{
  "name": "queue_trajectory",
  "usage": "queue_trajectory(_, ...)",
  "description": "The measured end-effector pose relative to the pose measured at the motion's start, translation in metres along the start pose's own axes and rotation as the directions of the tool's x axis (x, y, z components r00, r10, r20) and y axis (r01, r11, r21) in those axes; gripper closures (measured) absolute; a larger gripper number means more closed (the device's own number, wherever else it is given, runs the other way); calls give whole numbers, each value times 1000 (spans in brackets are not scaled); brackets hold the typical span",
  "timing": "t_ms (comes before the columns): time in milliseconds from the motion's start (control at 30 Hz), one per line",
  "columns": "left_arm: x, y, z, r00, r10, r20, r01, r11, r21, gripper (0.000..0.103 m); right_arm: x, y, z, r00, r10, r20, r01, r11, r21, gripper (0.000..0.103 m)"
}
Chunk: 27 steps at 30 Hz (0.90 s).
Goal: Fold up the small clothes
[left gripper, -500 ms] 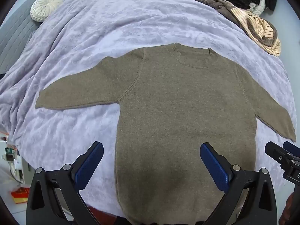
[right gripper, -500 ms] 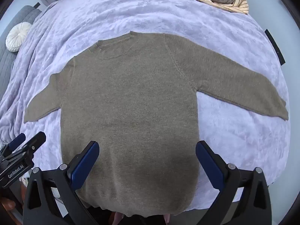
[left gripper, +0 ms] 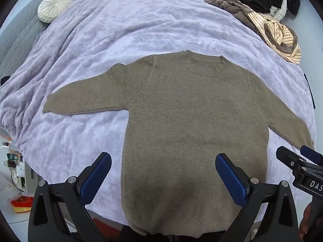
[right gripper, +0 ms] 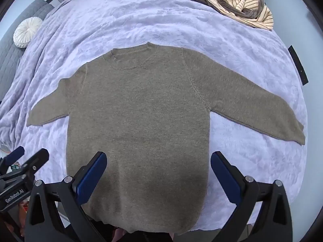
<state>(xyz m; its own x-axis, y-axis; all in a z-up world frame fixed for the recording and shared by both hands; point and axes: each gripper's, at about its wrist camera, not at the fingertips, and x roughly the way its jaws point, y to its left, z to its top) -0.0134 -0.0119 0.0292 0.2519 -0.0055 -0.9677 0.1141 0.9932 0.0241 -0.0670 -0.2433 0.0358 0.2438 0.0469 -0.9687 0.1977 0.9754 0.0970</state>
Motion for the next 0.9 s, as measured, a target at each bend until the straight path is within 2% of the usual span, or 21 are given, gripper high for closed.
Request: queue_trajectory(900,-10,-7,-14,999,37,17,-37,999,13,0,-11,-2,-3,1000,7,12,-7,1000,-16,1)
